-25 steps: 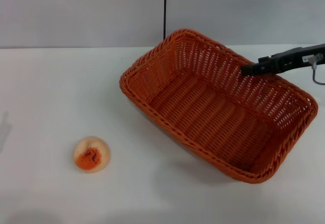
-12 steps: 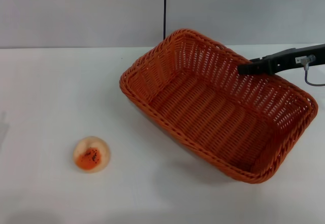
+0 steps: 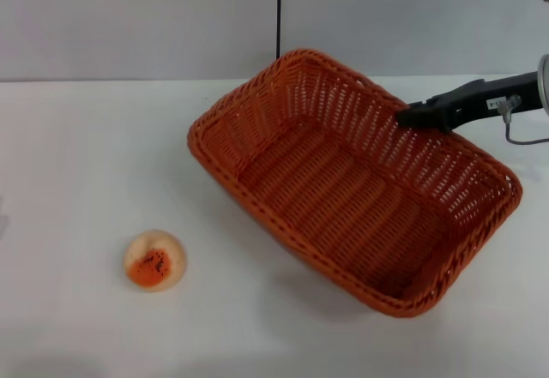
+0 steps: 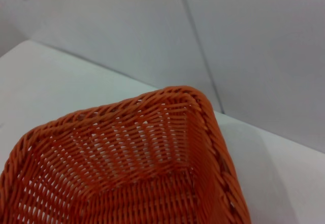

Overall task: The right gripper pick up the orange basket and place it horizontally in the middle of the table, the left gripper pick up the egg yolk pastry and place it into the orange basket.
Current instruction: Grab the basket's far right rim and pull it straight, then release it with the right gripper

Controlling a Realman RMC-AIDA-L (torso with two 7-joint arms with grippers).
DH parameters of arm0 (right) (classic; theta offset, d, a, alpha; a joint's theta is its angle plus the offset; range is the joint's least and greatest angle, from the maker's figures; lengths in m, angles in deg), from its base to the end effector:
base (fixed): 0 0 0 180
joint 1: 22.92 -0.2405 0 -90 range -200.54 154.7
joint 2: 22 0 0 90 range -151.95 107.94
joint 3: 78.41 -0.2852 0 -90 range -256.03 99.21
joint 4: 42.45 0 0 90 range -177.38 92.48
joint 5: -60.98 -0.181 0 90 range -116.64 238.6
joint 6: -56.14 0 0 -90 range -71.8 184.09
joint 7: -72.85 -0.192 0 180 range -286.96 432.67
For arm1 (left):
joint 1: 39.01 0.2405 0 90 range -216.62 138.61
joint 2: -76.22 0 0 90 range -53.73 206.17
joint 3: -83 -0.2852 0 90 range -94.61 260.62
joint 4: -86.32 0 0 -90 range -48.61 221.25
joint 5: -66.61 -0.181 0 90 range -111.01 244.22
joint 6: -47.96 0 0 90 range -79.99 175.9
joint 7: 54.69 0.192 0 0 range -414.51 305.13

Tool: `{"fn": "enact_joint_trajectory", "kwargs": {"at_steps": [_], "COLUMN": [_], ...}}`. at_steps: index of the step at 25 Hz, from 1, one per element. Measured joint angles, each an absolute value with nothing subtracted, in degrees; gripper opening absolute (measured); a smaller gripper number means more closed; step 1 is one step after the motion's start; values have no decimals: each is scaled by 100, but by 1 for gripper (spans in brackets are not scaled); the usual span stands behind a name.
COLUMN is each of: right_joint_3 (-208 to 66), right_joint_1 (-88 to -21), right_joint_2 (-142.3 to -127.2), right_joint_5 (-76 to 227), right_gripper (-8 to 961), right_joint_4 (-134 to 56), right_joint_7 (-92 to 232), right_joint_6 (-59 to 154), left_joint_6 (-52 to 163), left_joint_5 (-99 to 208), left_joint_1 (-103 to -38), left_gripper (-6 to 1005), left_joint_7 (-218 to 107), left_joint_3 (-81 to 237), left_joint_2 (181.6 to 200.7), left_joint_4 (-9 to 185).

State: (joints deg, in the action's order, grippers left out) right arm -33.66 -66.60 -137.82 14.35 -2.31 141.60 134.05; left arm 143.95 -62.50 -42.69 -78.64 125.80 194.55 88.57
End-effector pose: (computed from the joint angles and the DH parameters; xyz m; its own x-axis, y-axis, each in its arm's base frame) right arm 0.2411 0.4071 -0.0519 0.7528 -0.6208 -0.2189 -0.6579 -0.7201 -0.2202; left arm -0.3921 0.2118 0.0415 0.6281 -0.1375 0.7659 0.7711 -0.0226 -0.6363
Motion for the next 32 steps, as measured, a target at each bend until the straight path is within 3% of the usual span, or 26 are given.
{"fn": "enact_joint_trajectory", "kwargs": {"at_steps": [3,25,32], "right_joint_3": [-3360,-1943,-2066], "right_joint_1": [-6729,-6902,-6915], "right_joint_2": [-13756,-13729,-13602], "right_joint_5": [1428,2045,2163], "right_gripper": [172,199,215], "right_joint_4": [-187,1412,1602], "right_joint_7": [14748,16073,16579], "right_joint_6": [13708,14803,14839], "left_joint_6": [14444,14549,14560], "left_joint_5": [-6250,-6254,-6263], "left_joint_1": [-4212,-3764,-3733], "left_gripper": [810,810,810], "left_joint_7": [-7855,-7817,-7830], "left_joint_3": [12580,12580,12550], "left_joint_2": [19450,19478,19479], "left_joint_4": [8846,8673,8574]}}
